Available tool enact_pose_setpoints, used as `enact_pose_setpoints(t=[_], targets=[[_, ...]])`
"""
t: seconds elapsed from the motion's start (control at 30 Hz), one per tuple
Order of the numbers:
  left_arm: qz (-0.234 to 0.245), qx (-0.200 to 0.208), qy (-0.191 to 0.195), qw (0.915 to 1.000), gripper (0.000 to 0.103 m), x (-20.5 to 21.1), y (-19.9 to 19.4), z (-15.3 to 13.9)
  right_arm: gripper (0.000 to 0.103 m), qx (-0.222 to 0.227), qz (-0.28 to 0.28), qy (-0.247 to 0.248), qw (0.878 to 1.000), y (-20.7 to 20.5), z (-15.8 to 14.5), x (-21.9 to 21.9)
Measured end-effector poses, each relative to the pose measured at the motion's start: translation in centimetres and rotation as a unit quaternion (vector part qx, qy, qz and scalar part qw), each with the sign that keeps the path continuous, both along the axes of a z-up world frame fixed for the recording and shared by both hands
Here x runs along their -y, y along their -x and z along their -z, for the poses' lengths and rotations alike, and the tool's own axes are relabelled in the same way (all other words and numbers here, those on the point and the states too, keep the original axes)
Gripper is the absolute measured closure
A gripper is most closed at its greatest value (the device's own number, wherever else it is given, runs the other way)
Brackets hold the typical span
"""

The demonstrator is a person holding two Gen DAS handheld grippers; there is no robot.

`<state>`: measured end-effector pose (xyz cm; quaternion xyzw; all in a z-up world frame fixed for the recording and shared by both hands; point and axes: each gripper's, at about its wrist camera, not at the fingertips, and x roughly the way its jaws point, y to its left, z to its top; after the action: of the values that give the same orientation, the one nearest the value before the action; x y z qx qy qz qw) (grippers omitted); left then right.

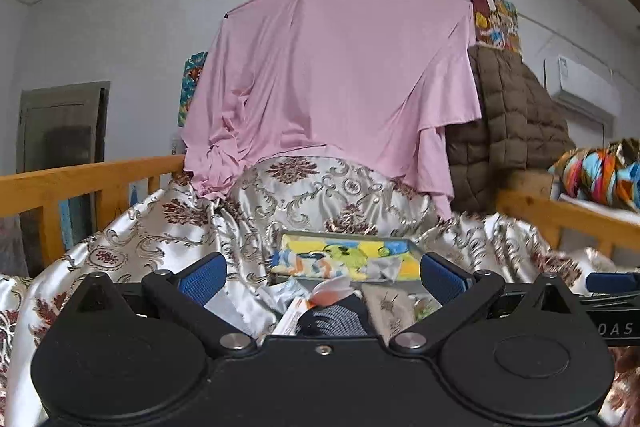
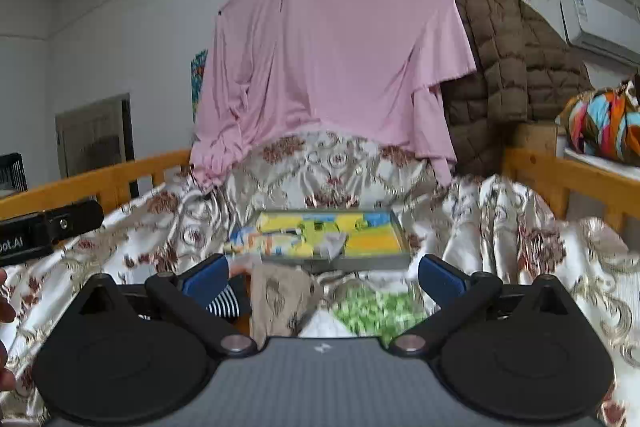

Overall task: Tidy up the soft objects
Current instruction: 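Move the left gripper to the beige linen pouch while the right approaches the white fluffy towel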

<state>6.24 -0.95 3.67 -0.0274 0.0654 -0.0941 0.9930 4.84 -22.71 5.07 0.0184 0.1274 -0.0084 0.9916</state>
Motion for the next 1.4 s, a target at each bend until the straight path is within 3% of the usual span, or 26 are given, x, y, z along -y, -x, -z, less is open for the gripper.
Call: enact_pose_setpoints(t=[0.37, 0.6, 0.7, 0.8, 0.97, 1.07, 1.27, 1.4], targets=[[-0.017, -0.044, -0.063, 0.9969, 0.001, 1.0, -1.5, 1.9, 0.000, -0.045, 0.011, 0.023, 0.999, -0.8, 2.6, -0.3], [0.004, -0.088, -0.107, 0.9903, 0.001, 1.7, -3.6, 3.2, 0.000, -0.100, 0.024, 0.030, 0.994, -2.3, 3.8, -0.1], [0.035, -0.114, -0.106, 0.9872, 0.001, 1.8, -5.2, 3.7, 0.000, -0.121, 0.019, 0.016, 0.992, -3.0, 4.3, 0.3], [0.089, -0.152, -0.092, 0.9800, 0.001, 1.7, -7.0, 4.2, 0.000, -0.130, 0.019, -0.006, 0.991, -3.7, 4.7, 1.0], [0.125, -0.193, -0.098, 0.9683, 0.001, 2.1, -9.7, 4.9, 0.000, -0.143, 0.014, -0.059, 0.988, -6.0, 5.5, 2.9], [0.148, -0.221, -0.079, 0.9607, 0.001, 2.1, -11.6, 5.0, 0.000, -0.163, 0.003, -0.085, 0.983, -7.2, 6.1, 3.8], [0.186, -0.258, -0.049, 0.9467, 0.001, 3.4, -15.5, 4.9, 0.000, -0.179, -0.022, -0.091, 0.979, -8.7, 6.4, 4.0], [0.226, -0.314, -0.019, 0.9219, 0.001, 4.9, -19.0, 5.2, 0.002, -0.189, -0.033, -0.095, 0.977, -9.2, 6.7, 3.9]])
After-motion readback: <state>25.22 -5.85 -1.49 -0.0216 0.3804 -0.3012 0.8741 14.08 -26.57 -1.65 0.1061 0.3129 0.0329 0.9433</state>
